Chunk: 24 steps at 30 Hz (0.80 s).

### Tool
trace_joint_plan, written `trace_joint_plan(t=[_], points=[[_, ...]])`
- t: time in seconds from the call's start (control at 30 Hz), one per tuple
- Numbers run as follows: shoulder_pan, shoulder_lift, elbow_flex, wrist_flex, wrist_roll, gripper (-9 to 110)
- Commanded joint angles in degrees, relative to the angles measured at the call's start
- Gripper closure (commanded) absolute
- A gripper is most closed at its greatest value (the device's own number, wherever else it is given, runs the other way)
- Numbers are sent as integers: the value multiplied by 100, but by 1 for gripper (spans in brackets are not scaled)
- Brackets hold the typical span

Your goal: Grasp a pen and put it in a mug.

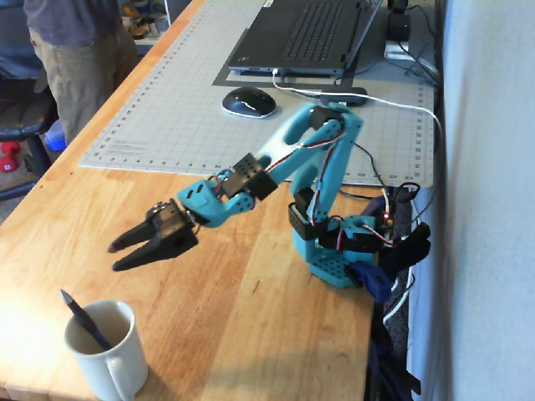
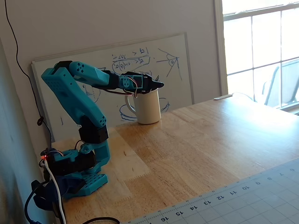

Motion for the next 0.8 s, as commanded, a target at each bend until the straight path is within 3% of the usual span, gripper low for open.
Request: trace_joint_plan(t=[0.0,0.13,0.37,0.77], points=[[712,1415,308,229,-105,87],[1283,2443,896,255,-914,92],[2057,3586,1784,554,-3647,102],[2742,4834,1450,4896,-8631,101]])
